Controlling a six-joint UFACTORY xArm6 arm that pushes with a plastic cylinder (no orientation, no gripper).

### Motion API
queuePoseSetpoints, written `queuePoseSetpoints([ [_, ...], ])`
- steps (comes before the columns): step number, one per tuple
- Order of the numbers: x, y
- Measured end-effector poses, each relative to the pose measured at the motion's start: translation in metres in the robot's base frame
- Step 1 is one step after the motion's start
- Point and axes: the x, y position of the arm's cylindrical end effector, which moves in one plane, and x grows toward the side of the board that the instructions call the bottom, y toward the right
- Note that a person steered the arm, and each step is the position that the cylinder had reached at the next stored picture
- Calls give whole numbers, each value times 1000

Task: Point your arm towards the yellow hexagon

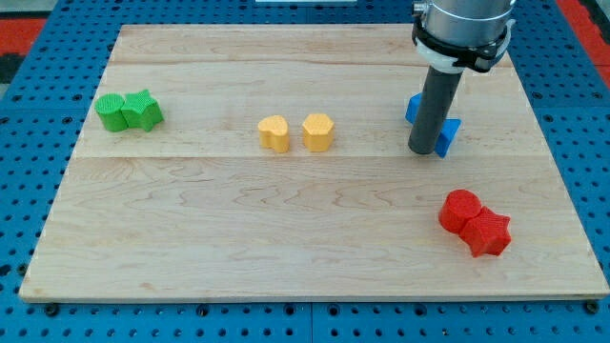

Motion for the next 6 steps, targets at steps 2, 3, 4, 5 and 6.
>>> queuePoseSetpoints([
  [2,0,0],
  [3,39,-8],
  [4,28,-33],
  [5,-5,-71],
  [6,-7,-82],
])
